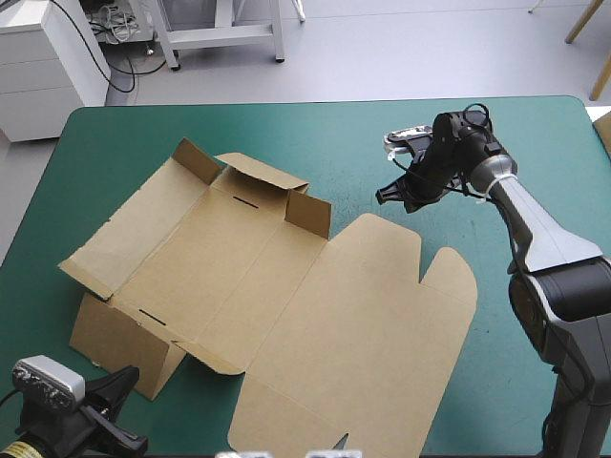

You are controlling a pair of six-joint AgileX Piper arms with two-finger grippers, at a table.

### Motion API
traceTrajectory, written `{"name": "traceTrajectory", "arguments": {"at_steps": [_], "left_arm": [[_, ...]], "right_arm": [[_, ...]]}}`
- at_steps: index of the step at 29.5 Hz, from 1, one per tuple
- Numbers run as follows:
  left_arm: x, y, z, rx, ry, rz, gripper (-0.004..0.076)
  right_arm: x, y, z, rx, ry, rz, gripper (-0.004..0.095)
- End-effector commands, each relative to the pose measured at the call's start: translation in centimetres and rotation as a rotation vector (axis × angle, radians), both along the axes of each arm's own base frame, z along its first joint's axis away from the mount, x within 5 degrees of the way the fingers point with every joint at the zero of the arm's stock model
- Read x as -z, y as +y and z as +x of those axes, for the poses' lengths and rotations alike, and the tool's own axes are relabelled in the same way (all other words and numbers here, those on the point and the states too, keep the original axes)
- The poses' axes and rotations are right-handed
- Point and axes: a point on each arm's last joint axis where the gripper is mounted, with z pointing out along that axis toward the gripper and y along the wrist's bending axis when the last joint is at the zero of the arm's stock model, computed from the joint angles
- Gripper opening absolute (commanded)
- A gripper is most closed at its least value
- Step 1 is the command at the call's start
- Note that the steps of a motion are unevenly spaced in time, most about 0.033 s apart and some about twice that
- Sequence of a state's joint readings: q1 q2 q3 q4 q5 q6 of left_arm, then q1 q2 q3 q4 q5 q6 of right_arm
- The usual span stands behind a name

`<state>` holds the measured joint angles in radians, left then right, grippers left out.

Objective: Fold the box

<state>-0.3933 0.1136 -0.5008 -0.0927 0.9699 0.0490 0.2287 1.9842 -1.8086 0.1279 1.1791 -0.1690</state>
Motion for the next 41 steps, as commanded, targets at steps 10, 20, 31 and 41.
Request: {"name": "traceTrajectory", "arguments": {"at_steps": [10,20,31,41], "left_arm": [[-1.4,-0.2,0.2,0.003,-0.073,-0.048,-0.0008],[-1.4,-0.2,0.2,0.002,-0.073,-0.05,-0.0008],[-1.4,-0.1,0.2,0.001,-0.074,-0.047,-0.0008],[-1.4,-0.1,0.2,0.0,-0.075,-0.045,-0.0008]], "right_arm": [[-6.3,0.4,-1.9,-0.069,-0.179,0.032,-0.0016],[-11.7,3.7,-3.6,-0.196,-0.358,0.066,-0.0016],[-13.3,8.4,-5.8,-0.4,-0.443,0.066,-0.0016],[-13.4,8.9,-5.8,-0.495,-0.485,0.042,-0.0006]]}}
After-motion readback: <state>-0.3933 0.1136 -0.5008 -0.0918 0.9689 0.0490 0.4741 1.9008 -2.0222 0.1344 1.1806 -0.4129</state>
